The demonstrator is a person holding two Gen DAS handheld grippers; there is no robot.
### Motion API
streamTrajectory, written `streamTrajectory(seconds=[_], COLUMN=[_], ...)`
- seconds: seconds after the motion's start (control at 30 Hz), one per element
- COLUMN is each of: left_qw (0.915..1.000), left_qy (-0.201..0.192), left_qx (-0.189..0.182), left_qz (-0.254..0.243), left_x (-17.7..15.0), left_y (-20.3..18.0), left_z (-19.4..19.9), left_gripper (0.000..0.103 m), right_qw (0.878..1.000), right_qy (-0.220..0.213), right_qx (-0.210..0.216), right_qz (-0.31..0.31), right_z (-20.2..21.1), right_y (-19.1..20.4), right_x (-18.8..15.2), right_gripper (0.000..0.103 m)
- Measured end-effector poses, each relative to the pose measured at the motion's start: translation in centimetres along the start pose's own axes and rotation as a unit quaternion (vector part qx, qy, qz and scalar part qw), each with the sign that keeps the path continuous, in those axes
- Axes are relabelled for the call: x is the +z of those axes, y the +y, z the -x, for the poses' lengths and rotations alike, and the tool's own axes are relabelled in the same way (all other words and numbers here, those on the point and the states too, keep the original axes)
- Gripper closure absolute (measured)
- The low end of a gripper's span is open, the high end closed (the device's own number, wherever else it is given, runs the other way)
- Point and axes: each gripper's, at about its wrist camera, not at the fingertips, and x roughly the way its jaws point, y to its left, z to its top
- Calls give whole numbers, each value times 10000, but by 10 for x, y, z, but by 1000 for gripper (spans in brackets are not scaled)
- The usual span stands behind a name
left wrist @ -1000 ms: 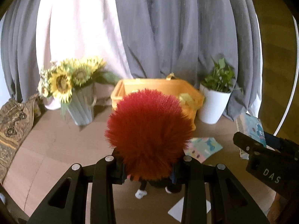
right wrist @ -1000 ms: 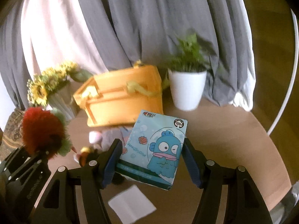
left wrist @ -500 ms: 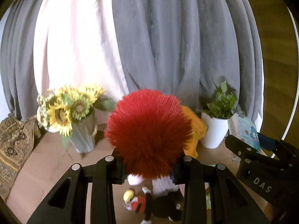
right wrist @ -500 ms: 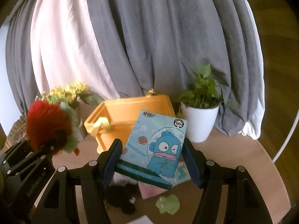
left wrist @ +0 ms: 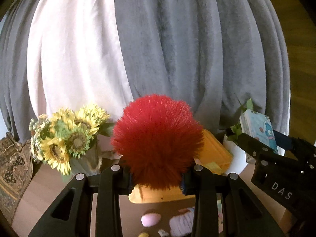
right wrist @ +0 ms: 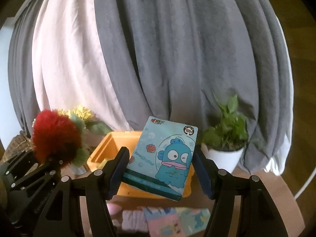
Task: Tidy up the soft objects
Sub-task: 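Carry the red pompom and blue tissue pack over the orange crate with both tools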
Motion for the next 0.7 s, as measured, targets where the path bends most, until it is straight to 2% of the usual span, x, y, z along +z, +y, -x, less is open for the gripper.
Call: streamTrajectory(seconds=[0.33, 0.7], left_qw=[9999, 9984], left_qy=[67, 545], left_qx=[35, -69], left_qz=[-107, -147], left_x=[25, 28], left_y=[5, 11], left_z=[-56, -128], left_gripper=[69, 69], right_qw=[9998, 9981], right_qy=[149, 574], right_qx=[162, 173], right_qz=[16, 142], right_z=[-71, -141], right_y=[3, 4], right_x=[32, 36], right_gripper=[37, 37])
